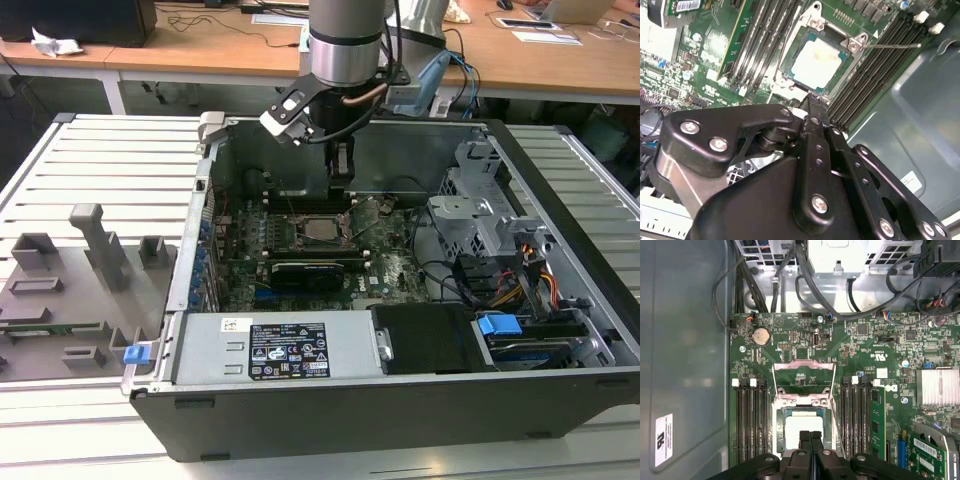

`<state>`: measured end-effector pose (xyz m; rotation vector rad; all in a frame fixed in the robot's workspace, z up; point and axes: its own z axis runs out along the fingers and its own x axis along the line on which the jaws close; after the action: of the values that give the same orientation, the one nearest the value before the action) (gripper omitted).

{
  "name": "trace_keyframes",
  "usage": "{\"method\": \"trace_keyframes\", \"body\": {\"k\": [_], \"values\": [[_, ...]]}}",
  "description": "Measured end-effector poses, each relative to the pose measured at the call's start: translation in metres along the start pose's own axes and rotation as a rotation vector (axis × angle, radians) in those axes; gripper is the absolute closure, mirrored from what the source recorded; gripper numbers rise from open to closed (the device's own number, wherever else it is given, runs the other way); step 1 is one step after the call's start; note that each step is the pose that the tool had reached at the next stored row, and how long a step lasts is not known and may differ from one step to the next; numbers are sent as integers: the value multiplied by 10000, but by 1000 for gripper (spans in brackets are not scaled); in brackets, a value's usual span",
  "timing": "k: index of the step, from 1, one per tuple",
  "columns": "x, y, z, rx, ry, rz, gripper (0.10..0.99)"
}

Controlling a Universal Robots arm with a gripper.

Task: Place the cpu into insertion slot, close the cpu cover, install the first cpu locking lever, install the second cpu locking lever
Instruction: 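Close the cpu cover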

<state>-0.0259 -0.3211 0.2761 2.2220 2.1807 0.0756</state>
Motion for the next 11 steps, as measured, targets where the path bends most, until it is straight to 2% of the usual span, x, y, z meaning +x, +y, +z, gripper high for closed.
{"method": "trace_keyframes", "body": {"k": [11], "values": [[3,145,8,5,0,2,980]]}}
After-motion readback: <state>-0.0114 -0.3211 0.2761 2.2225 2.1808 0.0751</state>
